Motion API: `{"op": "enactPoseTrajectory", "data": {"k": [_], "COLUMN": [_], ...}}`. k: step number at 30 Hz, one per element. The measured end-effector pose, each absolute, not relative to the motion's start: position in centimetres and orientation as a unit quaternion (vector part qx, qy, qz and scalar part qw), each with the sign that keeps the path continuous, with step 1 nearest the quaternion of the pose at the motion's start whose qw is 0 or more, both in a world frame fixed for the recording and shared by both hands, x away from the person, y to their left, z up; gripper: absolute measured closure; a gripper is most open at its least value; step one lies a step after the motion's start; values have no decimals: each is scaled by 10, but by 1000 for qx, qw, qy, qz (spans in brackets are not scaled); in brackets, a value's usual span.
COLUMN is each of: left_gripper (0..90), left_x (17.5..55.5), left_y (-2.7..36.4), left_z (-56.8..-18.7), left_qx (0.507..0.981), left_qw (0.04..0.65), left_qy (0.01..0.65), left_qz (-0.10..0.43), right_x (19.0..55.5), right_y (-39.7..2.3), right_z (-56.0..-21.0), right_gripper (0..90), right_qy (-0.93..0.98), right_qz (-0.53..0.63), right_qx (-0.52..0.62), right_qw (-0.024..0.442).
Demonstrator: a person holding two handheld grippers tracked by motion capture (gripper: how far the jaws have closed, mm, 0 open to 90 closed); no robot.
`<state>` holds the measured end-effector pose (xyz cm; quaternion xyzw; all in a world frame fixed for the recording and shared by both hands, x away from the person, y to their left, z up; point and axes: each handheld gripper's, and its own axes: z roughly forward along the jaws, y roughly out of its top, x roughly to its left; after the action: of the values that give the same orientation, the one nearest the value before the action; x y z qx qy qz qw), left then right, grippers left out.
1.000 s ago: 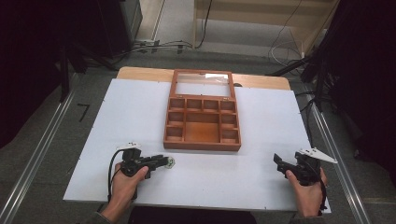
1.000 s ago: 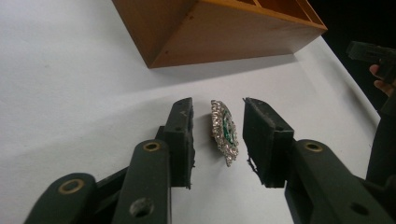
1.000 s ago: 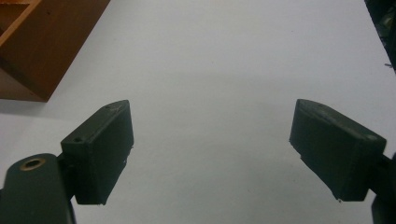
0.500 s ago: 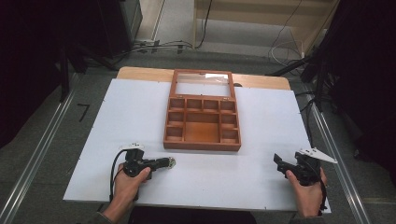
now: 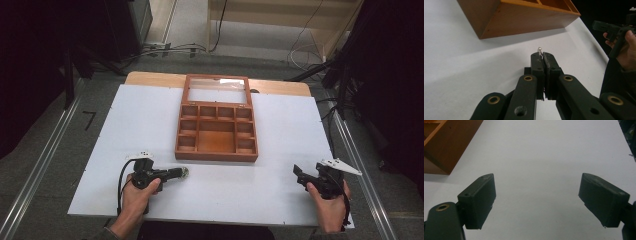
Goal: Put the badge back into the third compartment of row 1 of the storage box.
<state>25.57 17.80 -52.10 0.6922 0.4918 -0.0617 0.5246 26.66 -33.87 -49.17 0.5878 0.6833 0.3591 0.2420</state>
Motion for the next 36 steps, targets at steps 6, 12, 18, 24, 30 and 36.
{"op": "enactPoseTrajectory", "data": {"k": [6, 12, 18, 24, 30, 36], "left_gripper": [896, 896, 896, 896, 896, 896], "left_x": [258, 262, 265, 271, 279, 286], "left_y": [175, 170, 166, 164, 160, 153], "left_z": [-513, -508, -502, -496, -488, -478], "left_qx": [691, 691, 689, 685, 683, 685], "left_qw": [538, 541, 546, 550, 553, 555], "left_qy": [480, 475, 472, 473, 471, 465], "left_qz": [-61, -64, -66, -71, -74, -75], "right_x": [266, 266, 266, 266, 266, 266], "right_y": [-339, -339, -339, -339, -338, -338], "right_z": [-492, -491, -491, -491, -491, -491], "right_gripper": [128, 128, 128, 128, 128, 128], "right_qy": [683, 683, 683, 683, 683, 683], "right_qz": [359, 360, 361, 363, 363, 365], "right_qx": [588, 588, 589, 588, 588, 587], "right_qw": [241, 241, 238, 237, 237, 236]}}
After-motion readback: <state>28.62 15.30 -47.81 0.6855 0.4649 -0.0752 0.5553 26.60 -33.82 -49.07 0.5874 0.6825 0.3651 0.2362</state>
